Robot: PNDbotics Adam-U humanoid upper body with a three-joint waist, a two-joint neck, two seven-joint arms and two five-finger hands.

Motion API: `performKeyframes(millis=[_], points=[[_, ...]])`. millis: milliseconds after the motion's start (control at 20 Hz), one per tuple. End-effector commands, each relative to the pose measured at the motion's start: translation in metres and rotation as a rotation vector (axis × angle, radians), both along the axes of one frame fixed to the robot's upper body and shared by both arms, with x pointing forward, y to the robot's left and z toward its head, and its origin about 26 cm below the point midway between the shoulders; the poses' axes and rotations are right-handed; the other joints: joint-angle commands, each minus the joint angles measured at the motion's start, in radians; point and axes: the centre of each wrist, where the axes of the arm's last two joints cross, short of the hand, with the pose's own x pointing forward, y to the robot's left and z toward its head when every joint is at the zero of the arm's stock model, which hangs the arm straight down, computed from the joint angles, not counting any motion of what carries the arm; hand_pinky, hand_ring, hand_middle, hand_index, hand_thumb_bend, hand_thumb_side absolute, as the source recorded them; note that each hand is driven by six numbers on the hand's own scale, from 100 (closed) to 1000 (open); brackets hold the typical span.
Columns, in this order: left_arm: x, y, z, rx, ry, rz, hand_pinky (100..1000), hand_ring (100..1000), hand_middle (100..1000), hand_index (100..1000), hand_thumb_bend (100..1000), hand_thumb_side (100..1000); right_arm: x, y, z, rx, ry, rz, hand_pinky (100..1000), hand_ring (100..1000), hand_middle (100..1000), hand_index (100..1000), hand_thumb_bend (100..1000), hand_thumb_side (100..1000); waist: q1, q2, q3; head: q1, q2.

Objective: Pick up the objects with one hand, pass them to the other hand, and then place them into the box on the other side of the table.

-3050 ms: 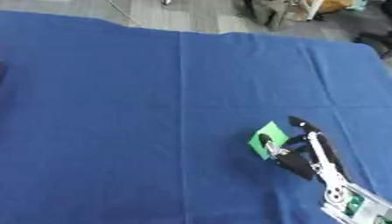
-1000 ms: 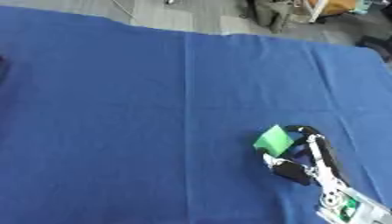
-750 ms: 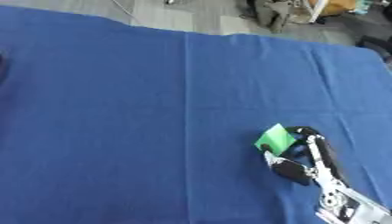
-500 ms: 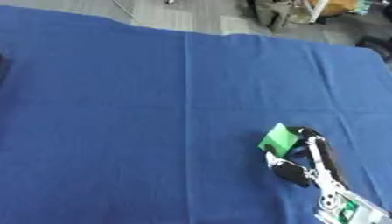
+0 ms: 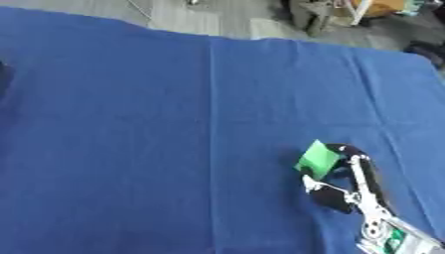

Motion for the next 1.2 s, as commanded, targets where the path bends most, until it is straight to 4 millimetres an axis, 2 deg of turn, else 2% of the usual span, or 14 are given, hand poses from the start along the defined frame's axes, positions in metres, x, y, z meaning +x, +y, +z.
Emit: performKeyframes(millis=[50, 350, 650, 700, 750, 950, 1200], points=[[-0.004, 0.003, 0.007, -0.001, -0.024, -0.001, 1000, 1000, 706, 844, 100, 689, -0.002, -0.005, 0.001, -0.020, 0.005, -0.016, 558, 605, 710, 616, 234, 123, 0.012, -0.027, -0.004, 0.005, 0.005], [-0.004, 0.006, 0.006, -0.014, -0.014, -0.001, 1000, 1000, 707, 844, 100, 679, -0.001, -0.016, 0.011, -0.093, -0.025, -0.030, 534, 592, 701, 612, 220, 118, 0.027, -0.060, -0.022, 0.014, 0.027], [-0.004, 0.010, 0.007, -0.038, -0.006, 0.005, 1000, 1000, 705, 844, 100, 665, 0.008, -0.024, 0.032, -0.199, -0.080, -0.009, 494, 567, 681, 608, 197, 104, 0.046, -0.094, -0.034, 0.027, 0.046], [-0.004, 0.011, 0.008, -0.045, -0.008, 0.006, 1000, 1000, 705, 845, 100, 685, 0.011, -0.024, 0.036, -0.220, -0.095, -0.004, 476, 557, 677, 610, 177, 118, 0.049, -0.098, -0.035, 0.030, 0.050], [-0.004, 0.012, 0.009, -0.054, -0.011, 0.008, 1000, 1000, 703, 845, 100, 658, 0.013, -0.024, 0.039, -0.239, -0.114, 0.003, 465, 549, 673, 613, 174, 107, 0.052, -0.102, -0.036, 0.032, 0.053], [-0.004, 0.017, 0.017, -0.086, -0.026, 0.020, 1000, 1000, 702, 848, 100, 647, 0.027, -0.020, 0.059, -0.329, -0.194, 0.027, 474, 545, 661, 612, 176, 100, 0.063, -0.114, -0.038, 0.034, 0.066], [-0.006, 0.026, 0.035, -0.128, -0.069, 0.041, 1000, 1000, 704, 851, 100, 630, 0.039, -0.010, 0.074, -0.411, -0.269, 0.037, 457, 511, 632, 611, 153, 100, 0.072, -0.127, -0.040, 0.034, 0.082]])
